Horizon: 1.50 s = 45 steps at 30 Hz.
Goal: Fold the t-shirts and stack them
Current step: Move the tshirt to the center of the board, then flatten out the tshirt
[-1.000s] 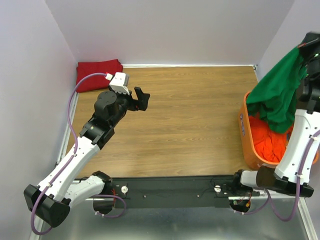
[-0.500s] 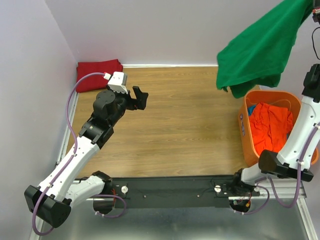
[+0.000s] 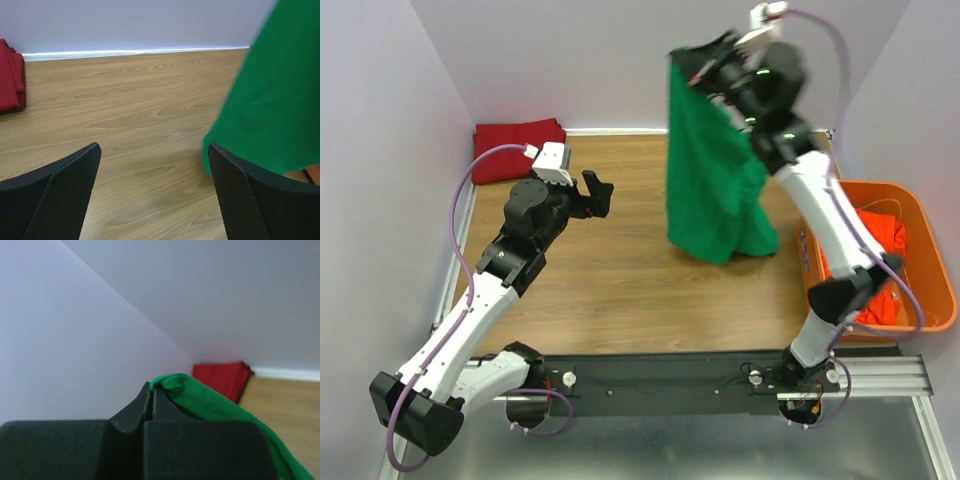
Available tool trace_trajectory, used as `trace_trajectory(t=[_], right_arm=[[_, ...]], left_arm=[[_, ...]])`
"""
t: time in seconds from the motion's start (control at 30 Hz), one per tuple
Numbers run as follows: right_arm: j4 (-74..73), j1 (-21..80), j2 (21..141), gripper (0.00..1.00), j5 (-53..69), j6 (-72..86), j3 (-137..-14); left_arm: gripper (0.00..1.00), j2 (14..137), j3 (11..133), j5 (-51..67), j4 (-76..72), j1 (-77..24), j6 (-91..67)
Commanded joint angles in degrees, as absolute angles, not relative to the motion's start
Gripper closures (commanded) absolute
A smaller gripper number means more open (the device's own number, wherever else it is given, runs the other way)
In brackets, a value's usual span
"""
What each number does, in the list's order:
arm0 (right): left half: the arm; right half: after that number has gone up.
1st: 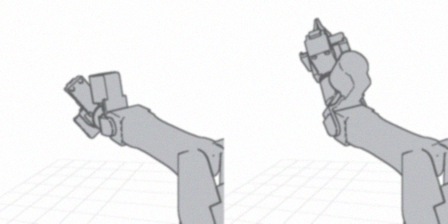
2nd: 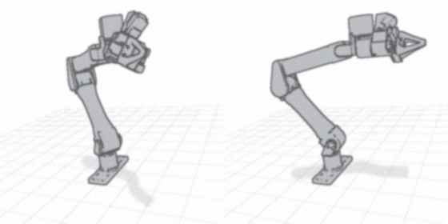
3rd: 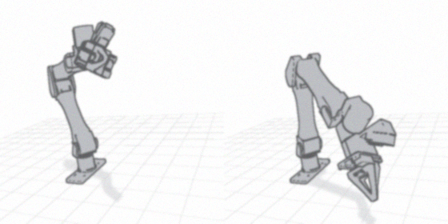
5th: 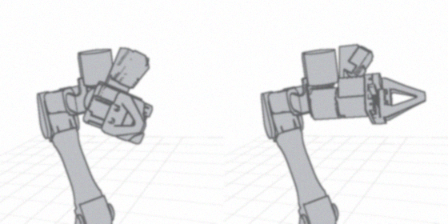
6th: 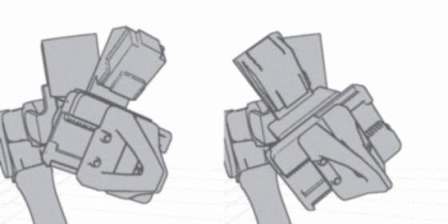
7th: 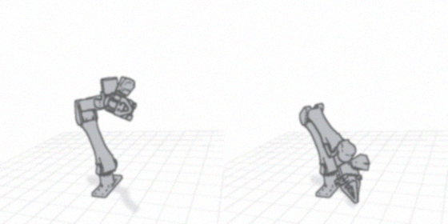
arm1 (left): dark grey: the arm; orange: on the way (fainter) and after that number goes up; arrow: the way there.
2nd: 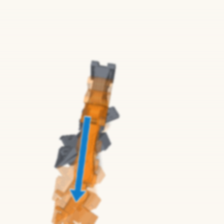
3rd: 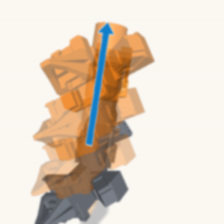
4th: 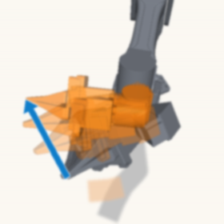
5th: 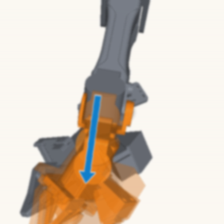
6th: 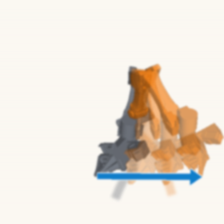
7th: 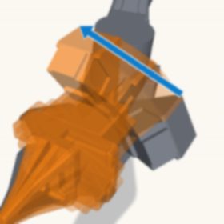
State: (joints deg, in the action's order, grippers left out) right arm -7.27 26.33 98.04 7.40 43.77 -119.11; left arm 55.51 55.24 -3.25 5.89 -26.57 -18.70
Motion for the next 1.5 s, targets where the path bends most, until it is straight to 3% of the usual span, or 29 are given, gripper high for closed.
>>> trace_trajectory(t=[0.0, 0.03, 0.07, 0.1, 0.17, 0.23, 0.27, 0.3, 0.4, 0.53, 0.77, 0.83, 1.47], right_arm=[[-13.61, 33.92, 106.5, 0.99, -6.84, 34.02, -118.83], [-14.58, 34.71, 108.79, 0.99, -7.73, 33.84, -118.92], [-16.16, 35.24, 110.64, 0.72, -8.87, 32.79, -118.92], [-17.22, 35.59, 114.57, 0.55, -11.66, 31.91, -119.7], [-21.87, 36.38, 118.11, 0.3, -16.05, 28.94, -121.98], [-25.56, 36.47, 120.4, 0.22, -18.44, 28.3, -122.7], [-25.58, 36.47, 119.54, 0.1, -20.11, 28.3, -121.13], [-25.58, 36.39, 117.1, 0.07, -23.78, 28.56, -118.76], [-25.58, 35.69, 112.6, 0.05, -29.08, 28.65, -109.27], [-24.79, 32.61, 103.2, 0.06, -26.55, 33.21, -92.15], [-17.08, 32.69, 96.86, 0.3, -14.52, 36.64, -66.91], [-14.08, 33.48, 96.42, 0.32, -10.55, 37.35, -62.34], [-7.74, 36.83, 104.15, 0.32, -9.14, 40.87, -63.11]], left_arm=[[0.05, 55.02, 54.75, -5.97, 5.62, -26.19, -19.25], [0.05, 55.11, 54.84, -6.24, 6.15, -26.1, -19.42], [0.05, 54.76, 54.93, -7.02, 6.41, -26.1, -20.03], [0.05, 54.49, 54.84, -7.38, 6.59, -26.1, -20.39], [0.06, 53.79, 54.41, -8.26, 6.94, -26.1, -21.35], [0.09, 53.53, 53.62, -8.87, 6.94, -26.1, -22.58], [0.1, 53.7, 53.27, -8.79, 6.94, -26.1, -23.28], [0.12, 54.05, 52.83, -8.44, 6.77, -26.1, -24.68], [0.24, 56.68, 50.63, -6.16, 6.24, -26.1, -28.46], [0.33, 60.64, 45.98, -5.54, 3.71, -27.07, -32.94], [0.39, 67.4, 37.19, -10.1, -3.6, -29.79, -39.46], [0.39, 70.03, 37.18, -10.9, -5.09, -30.15, -39.9], [0.43, 92.89, 49.66, -17.22, -9.4, -30.15, -40.87]])
